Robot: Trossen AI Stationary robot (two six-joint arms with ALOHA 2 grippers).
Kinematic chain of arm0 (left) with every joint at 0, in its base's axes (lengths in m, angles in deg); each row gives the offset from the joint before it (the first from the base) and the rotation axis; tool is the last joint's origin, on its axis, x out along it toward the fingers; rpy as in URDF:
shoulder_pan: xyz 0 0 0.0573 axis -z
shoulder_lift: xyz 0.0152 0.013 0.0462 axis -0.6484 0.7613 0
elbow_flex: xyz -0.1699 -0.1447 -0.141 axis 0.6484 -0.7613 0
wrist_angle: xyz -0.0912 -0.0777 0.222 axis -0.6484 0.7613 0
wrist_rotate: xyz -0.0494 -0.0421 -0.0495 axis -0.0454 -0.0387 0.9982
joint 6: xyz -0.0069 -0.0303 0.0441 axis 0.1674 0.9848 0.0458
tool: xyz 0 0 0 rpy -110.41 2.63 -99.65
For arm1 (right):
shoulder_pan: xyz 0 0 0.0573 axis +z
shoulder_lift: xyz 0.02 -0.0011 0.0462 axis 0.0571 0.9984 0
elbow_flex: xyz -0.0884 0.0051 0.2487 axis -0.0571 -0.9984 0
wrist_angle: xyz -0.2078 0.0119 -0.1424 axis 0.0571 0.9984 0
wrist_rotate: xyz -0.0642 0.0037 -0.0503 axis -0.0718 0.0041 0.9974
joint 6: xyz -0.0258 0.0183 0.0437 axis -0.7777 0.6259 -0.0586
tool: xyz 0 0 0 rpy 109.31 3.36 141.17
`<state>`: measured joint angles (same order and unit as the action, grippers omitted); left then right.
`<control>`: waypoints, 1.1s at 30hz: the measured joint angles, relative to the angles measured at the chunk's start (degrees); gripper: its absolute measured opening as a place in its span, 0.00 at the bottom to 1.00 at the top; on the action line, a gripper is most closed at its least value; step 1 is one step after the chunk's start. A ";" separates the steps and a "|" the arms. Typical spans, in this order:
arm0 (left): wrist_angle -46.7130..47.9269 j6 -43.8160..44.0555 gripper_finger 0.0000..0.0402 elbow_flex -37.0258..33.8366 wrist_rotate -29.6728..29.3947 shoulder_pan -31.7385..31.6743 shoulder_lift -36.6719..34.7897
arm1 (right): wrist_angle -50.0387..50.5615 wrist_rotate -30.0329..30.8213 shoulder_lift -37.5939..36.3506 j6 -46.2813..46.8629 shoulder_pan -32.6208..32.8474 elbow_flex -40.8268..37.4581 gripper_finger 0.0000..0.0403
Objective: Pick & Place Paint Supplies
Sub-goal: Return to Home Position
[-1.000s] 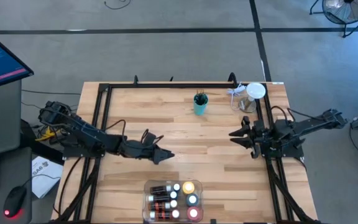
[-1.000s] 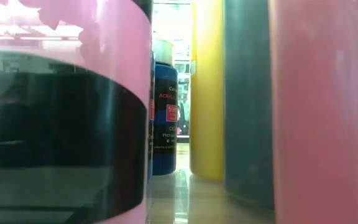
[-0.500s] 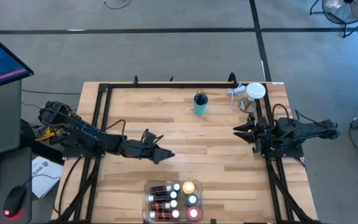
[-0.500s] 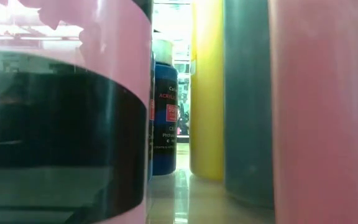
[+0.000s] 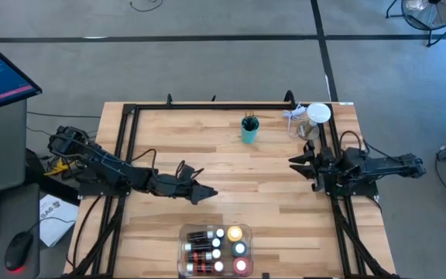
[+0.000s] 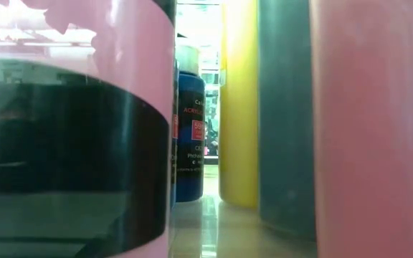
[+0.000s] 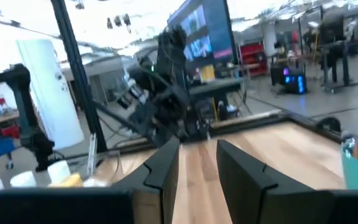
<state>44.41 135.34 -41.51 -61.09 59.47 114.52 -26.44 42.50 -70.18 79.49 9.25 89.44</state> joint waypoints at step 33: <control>6.69 -47.06 0.35 -0.04 21.14 -14.90 -25.15 | 7.32 5.93 1.73 20.81 -3.76 0.00 0.26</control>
<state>51.09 88.27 -41.56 -39.95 44.57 89.37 -19.12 48.43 -68.46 100.30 5.49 89.44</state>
